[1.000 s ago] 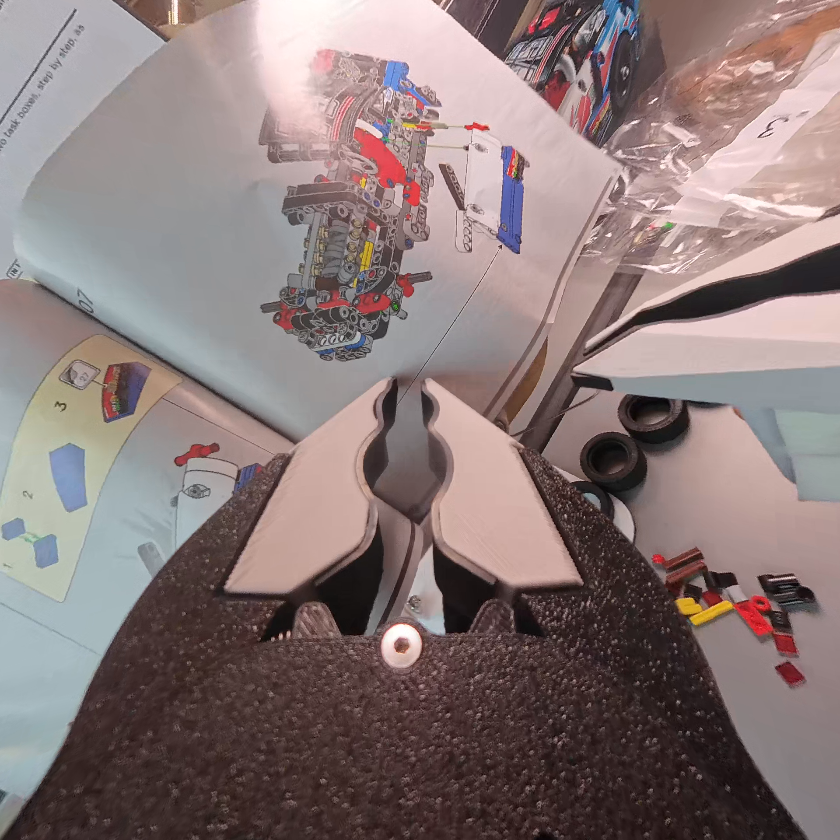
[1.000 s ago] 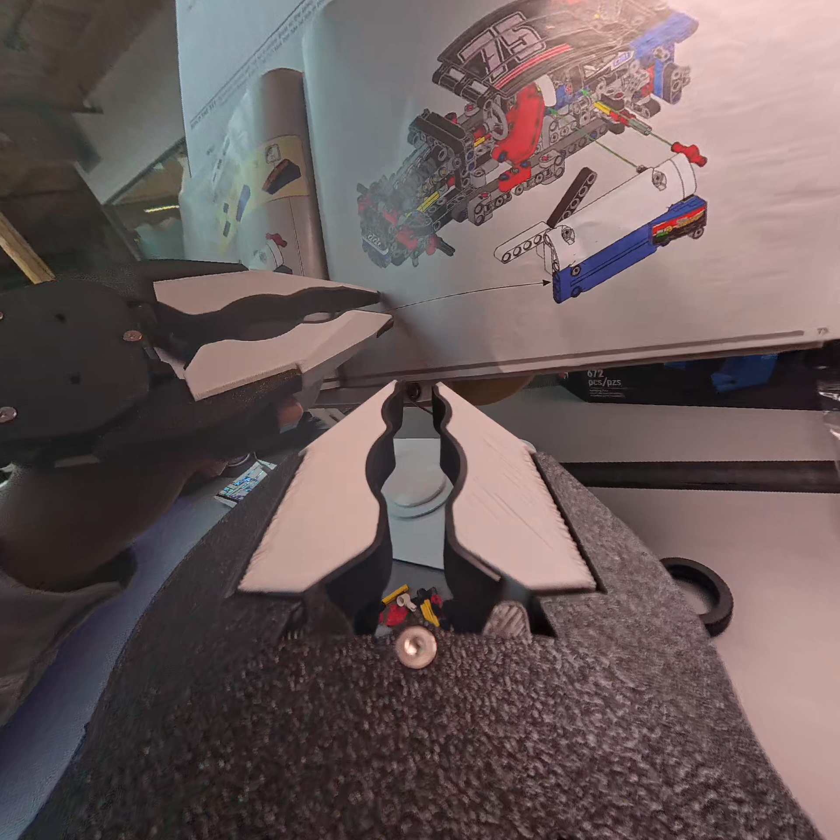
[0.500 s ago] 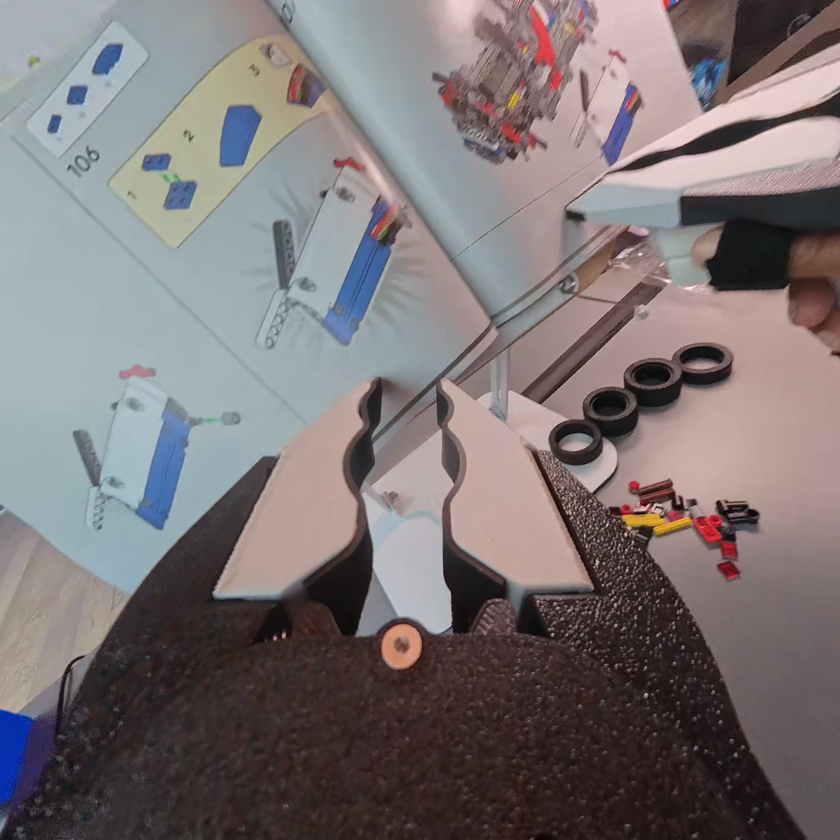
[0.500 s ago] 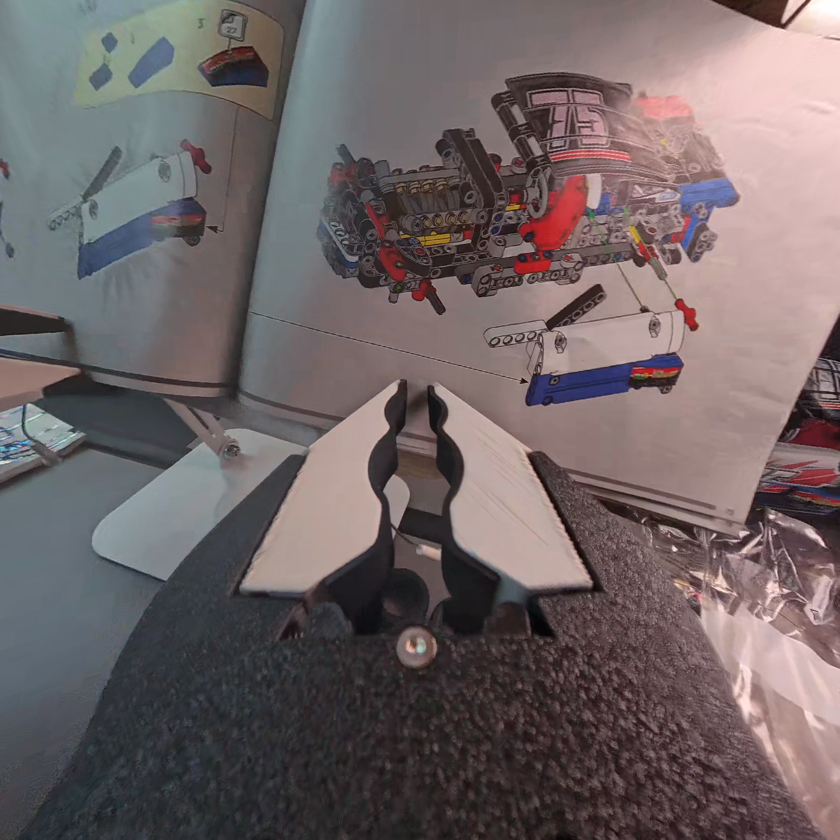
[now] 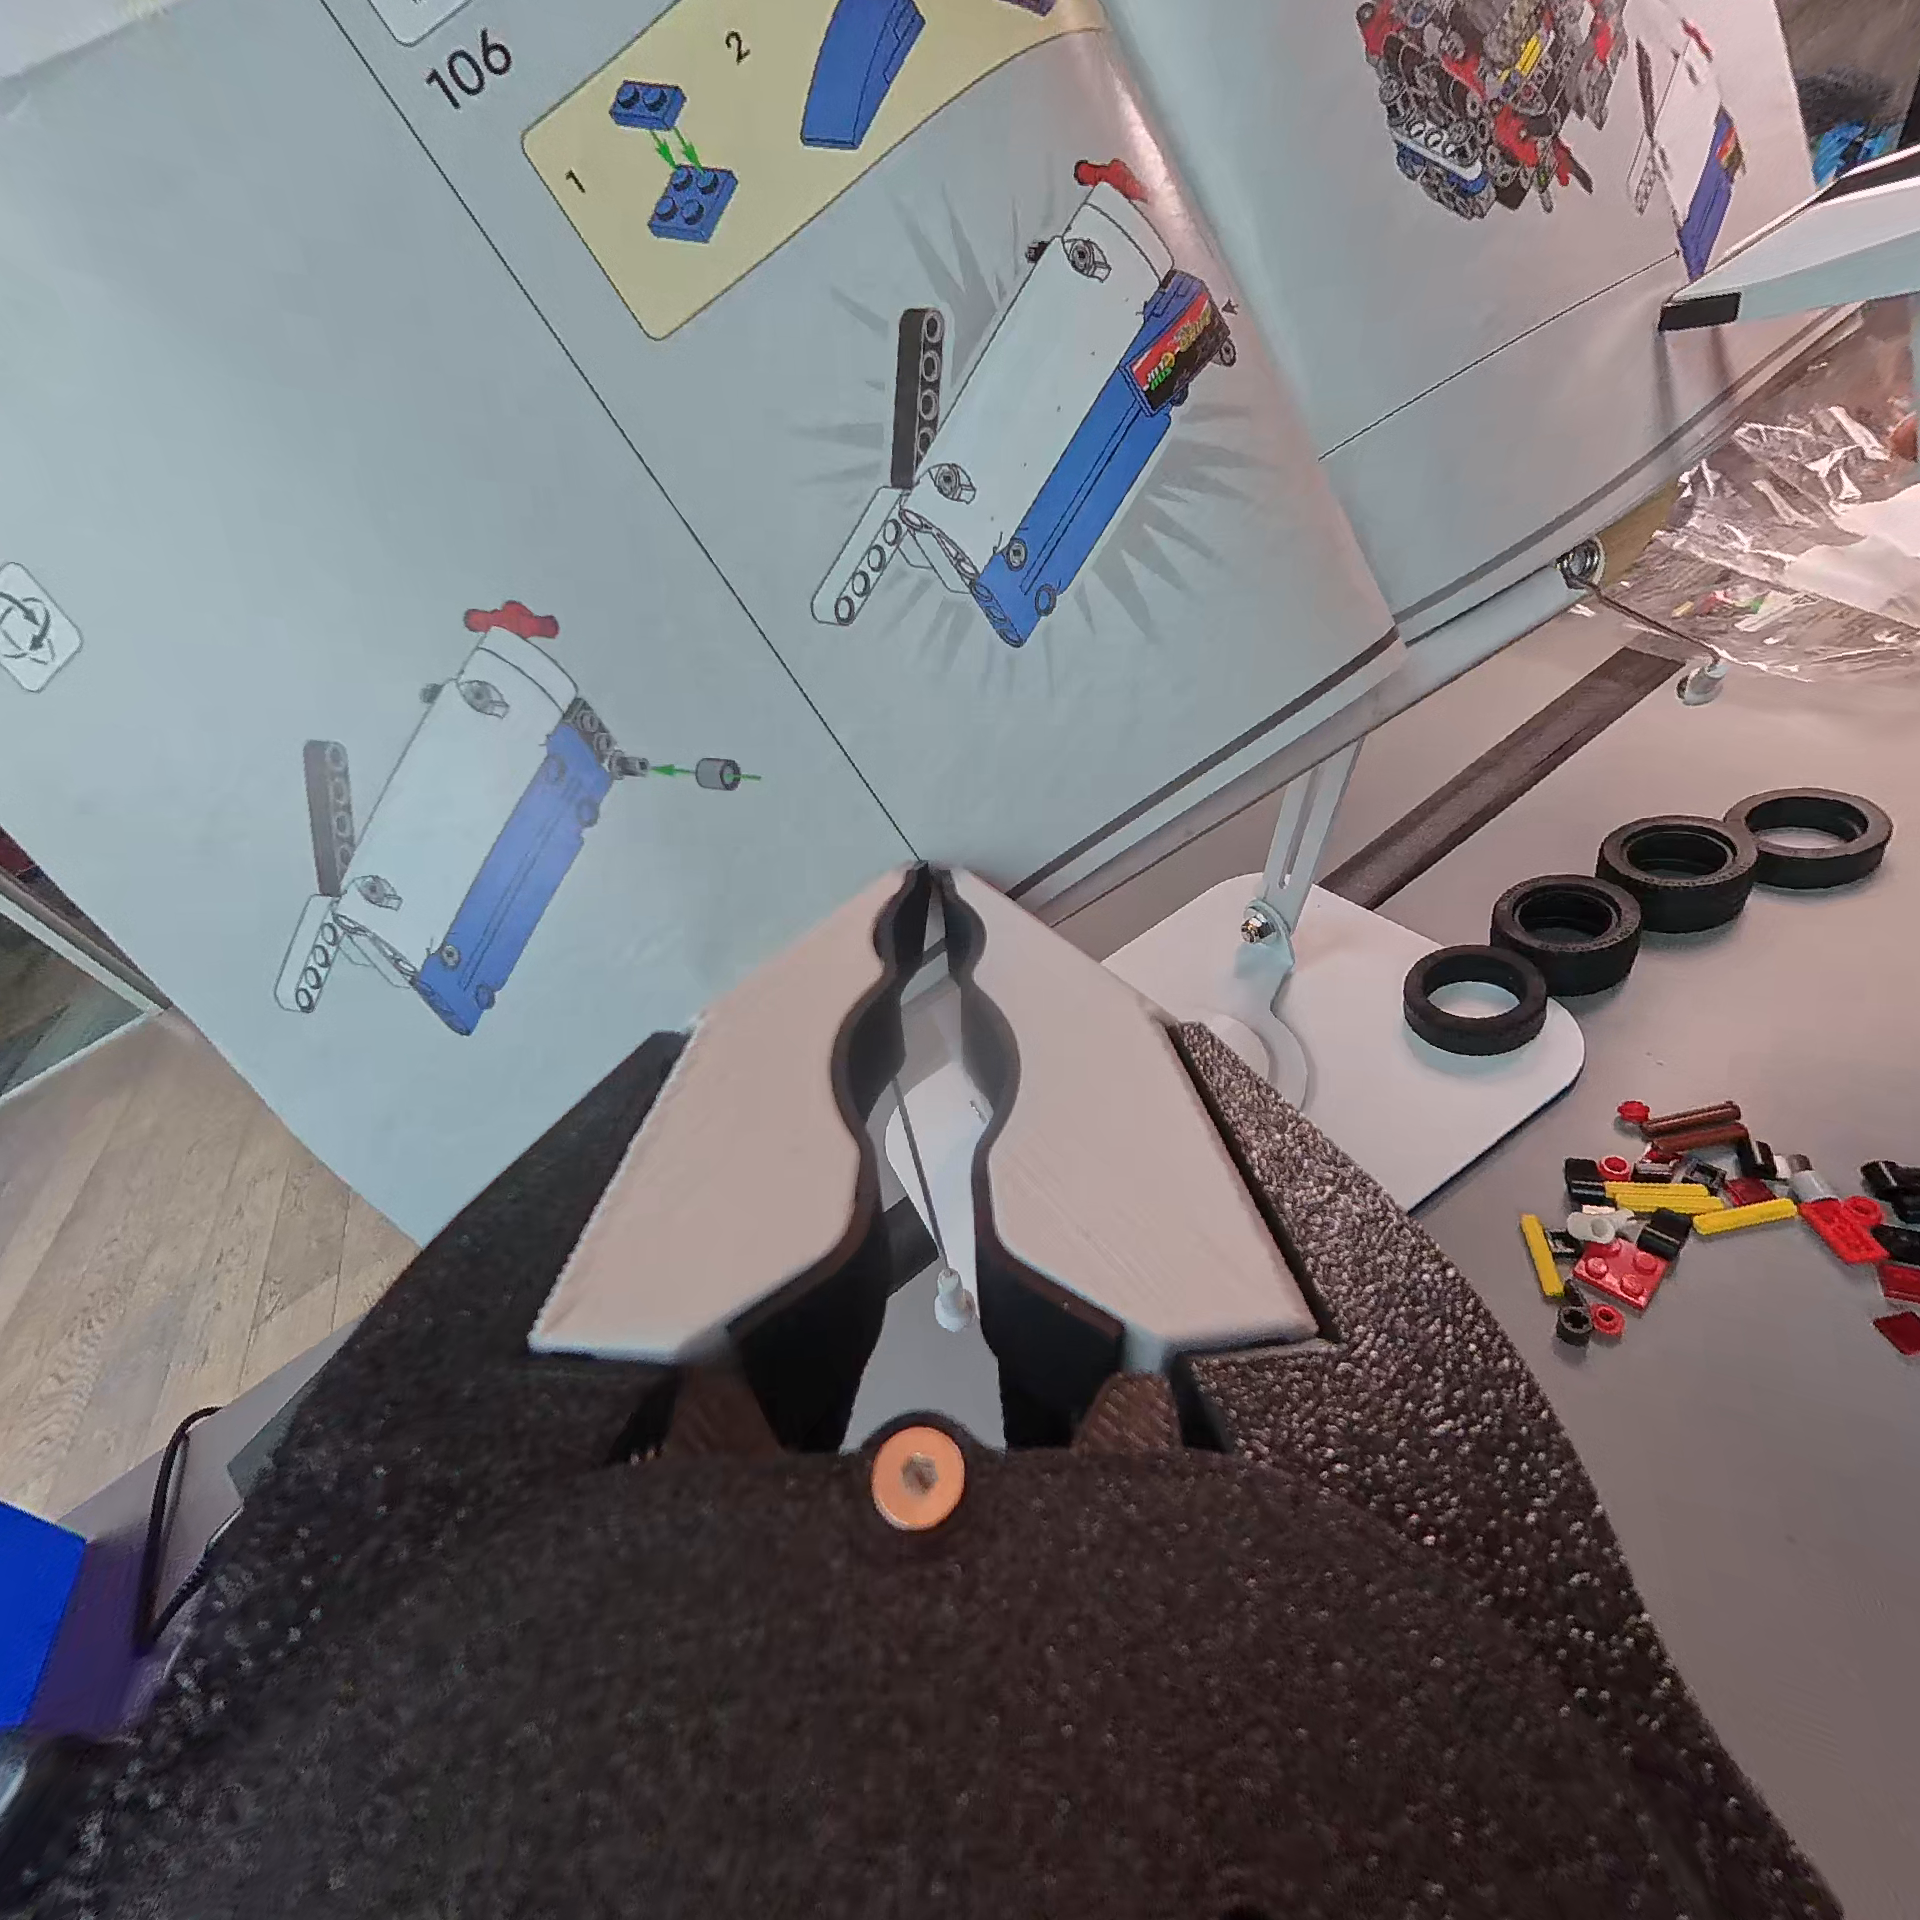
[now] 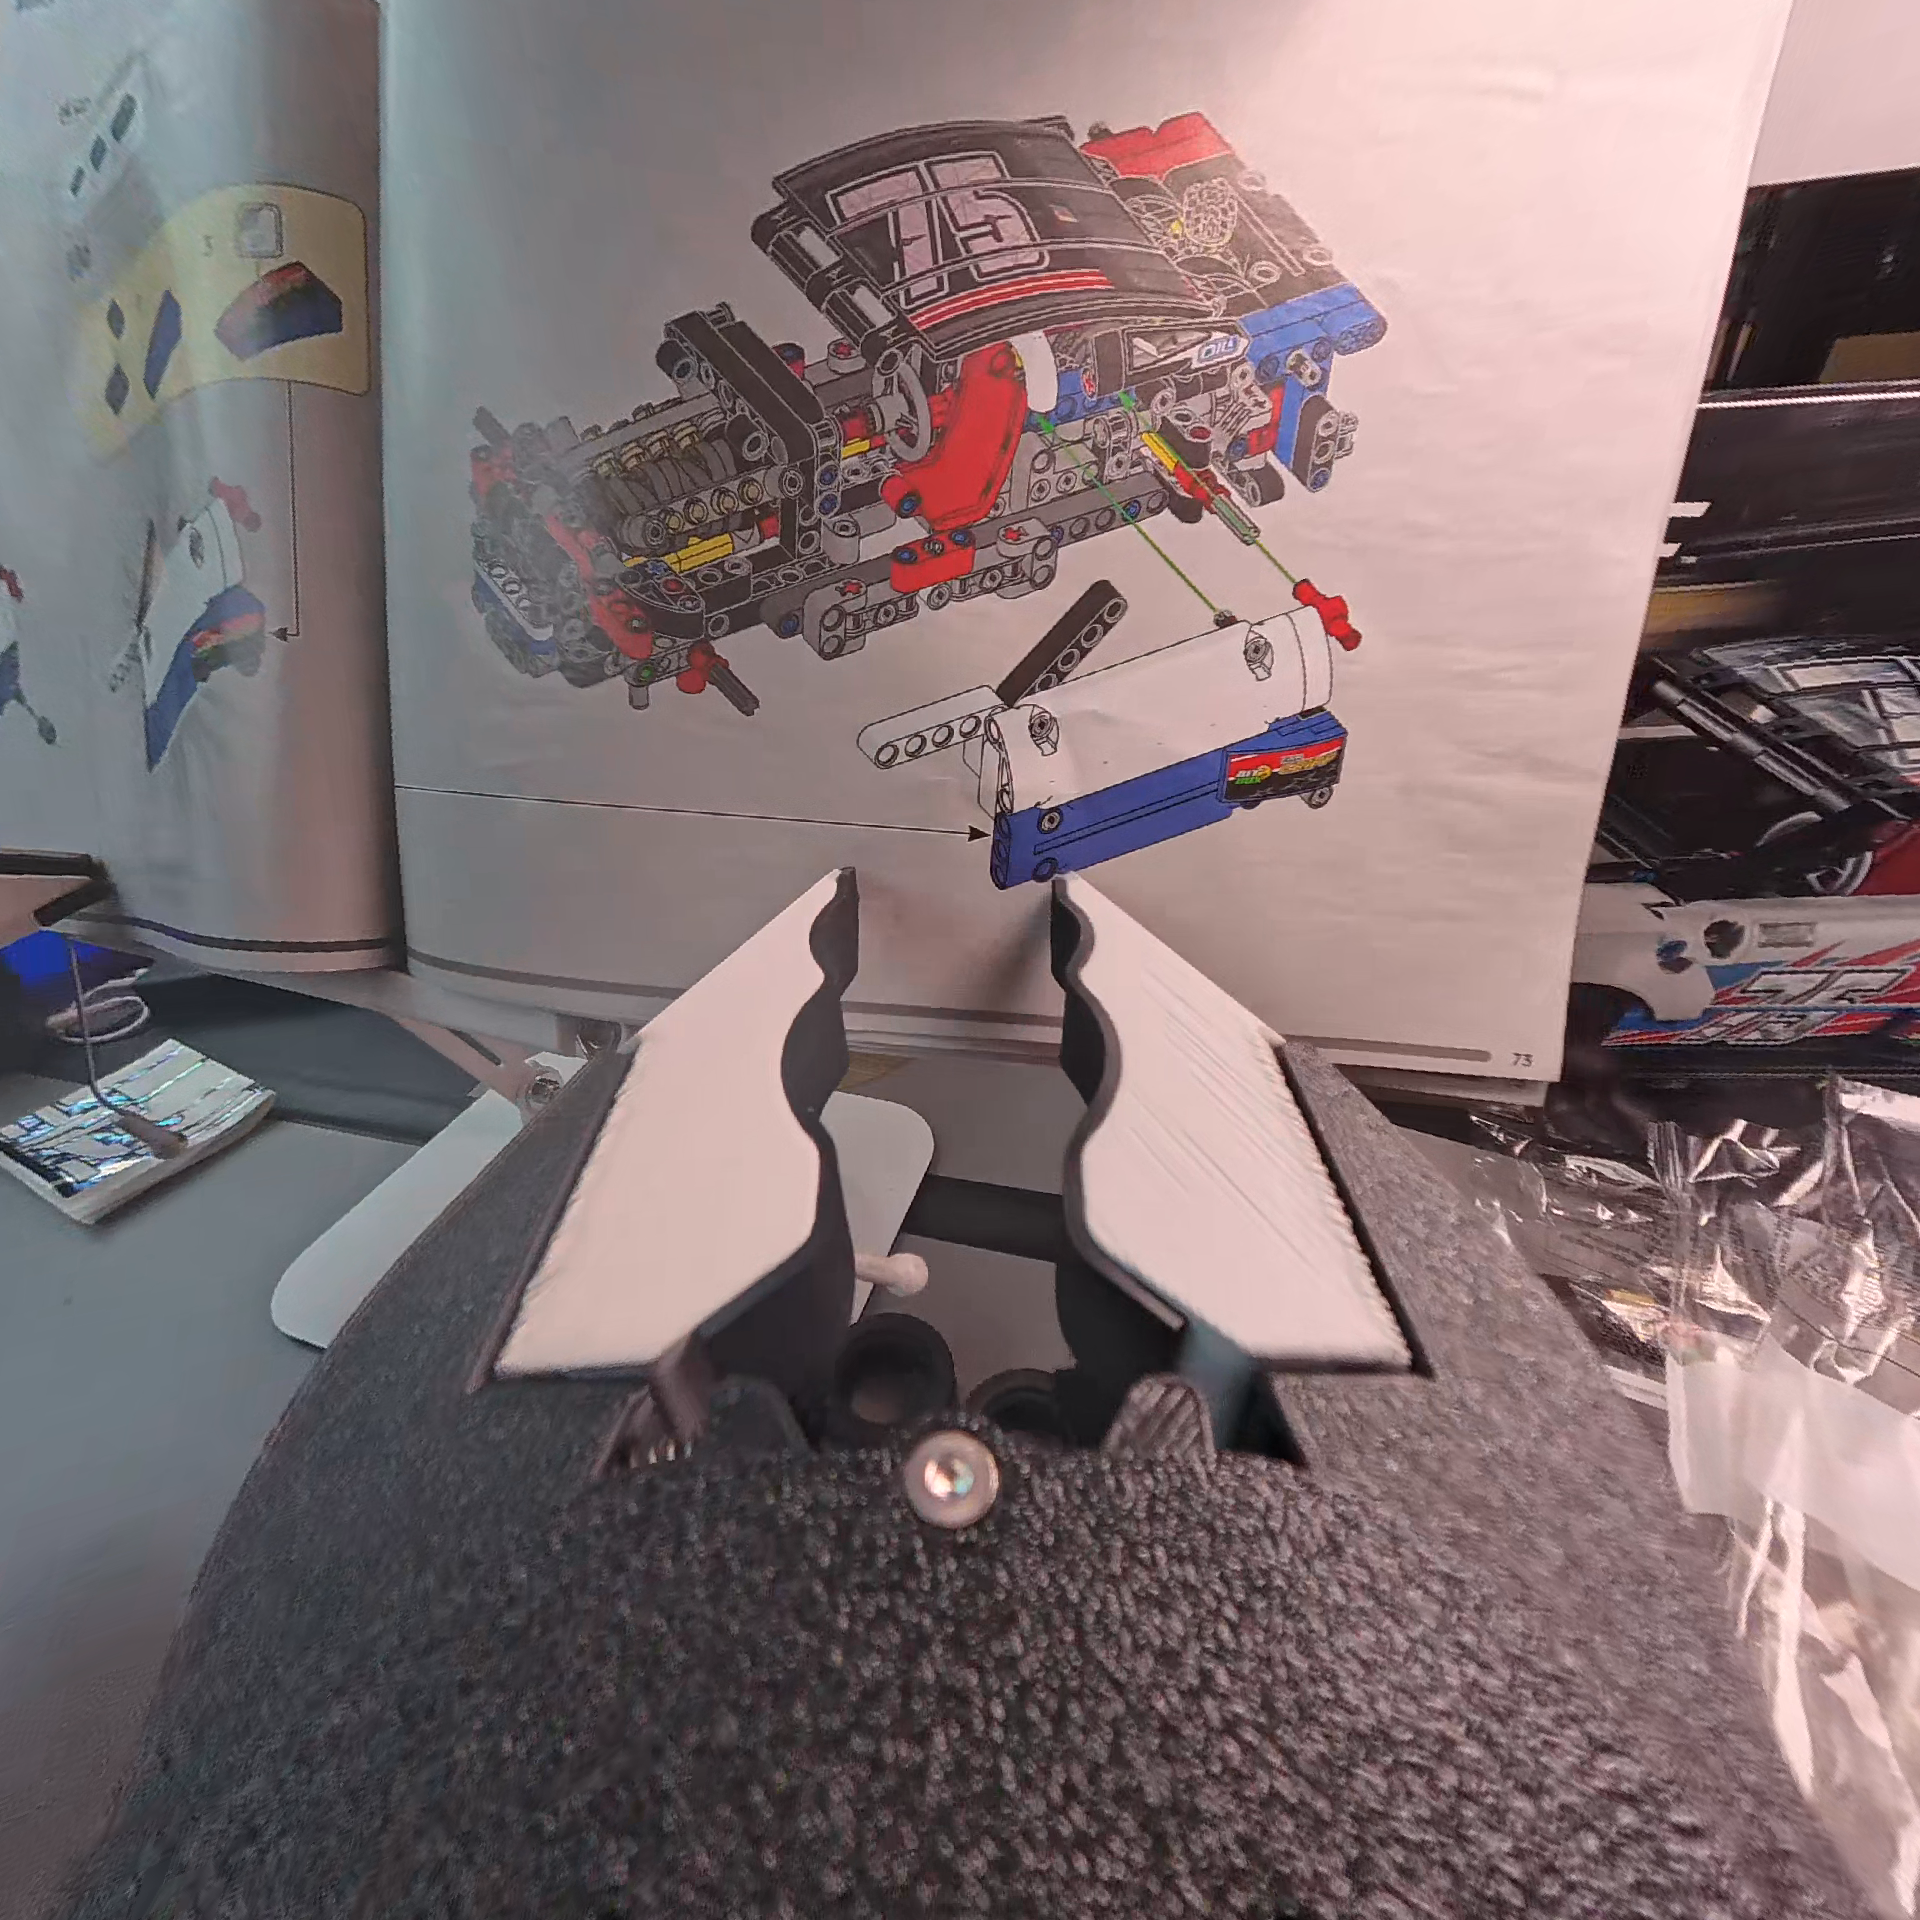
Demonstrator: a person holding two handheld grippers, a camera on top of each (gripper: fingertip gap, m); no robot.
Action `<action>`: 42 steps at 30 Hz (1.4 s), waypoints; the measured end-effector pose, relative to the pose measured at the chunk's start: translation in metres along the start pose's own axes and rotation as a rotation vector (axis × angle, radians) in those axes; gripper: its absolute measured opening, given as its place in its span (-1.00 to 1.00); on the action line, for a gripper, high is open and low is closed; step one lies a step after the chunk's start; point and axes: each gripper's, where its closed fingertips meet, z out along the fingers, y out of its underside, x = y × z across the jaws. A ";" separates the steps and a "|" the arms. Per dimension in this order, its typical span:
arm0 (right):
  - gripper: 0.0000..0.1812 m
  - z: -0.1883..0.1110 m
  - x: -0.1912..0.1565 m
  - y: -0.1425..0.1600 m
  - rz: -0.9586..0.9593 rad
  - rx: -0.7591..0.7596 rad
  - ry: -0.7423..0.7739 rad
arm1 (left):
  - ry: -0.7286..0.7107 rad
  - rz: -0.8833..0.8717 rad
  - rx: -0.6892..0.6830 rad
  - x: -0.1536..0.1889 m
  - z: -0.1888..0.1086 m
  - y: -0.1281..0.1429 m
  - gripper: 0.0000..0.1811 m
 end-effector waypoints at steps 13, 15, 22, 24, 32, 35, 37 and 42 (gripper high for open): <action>-0.55 -0.006 0.002 -0.017 0.008 0.033 -0.024 | 0.009 -0.003 -0.003 0.002 -0.001 0.000 -0.95; -0.55 -0.005 0.002 -0.019 0.001 0.032 -0.024 | 0.008 -0.003 -0.003 0.002 -0.001 0.000 -0.95; -0.55 -0.005 0.003 -0.019 0.005 0.031 -0.028 | 0.009 0.002 -0.006 0.002 -0.001 0.000 -0.95; -0.55 -0.005 0.003 -0.019 0.006 0.030 -0.029 | 0.009 0.004 -0.007 0.003 -0.001 0.000 -0.95; -0.55 -0.007 0.006 -0.010 0.009 0.019 -0.027 | 0.006 0.008 -0.006 0.002 -0.001 0.000 -0.95; -0.55 -0.007 0.009 -0.007 0.015 0.015 -0.025 | 0.006 0.009 -0.005 0.002 -0.001 0.000 -0.95; -0.55 -0.007 0.009 -0.007 0.016 0.016 -0.025 | 0.006 0.011 -0.005 0.002 -0.001 0.001 -0.95; -0.55 -0.007 0.010 -0.007 0.015 0.016 -0.026 | 0.004 0.014 -0.006 0.002 -0.001 0.001 -0.95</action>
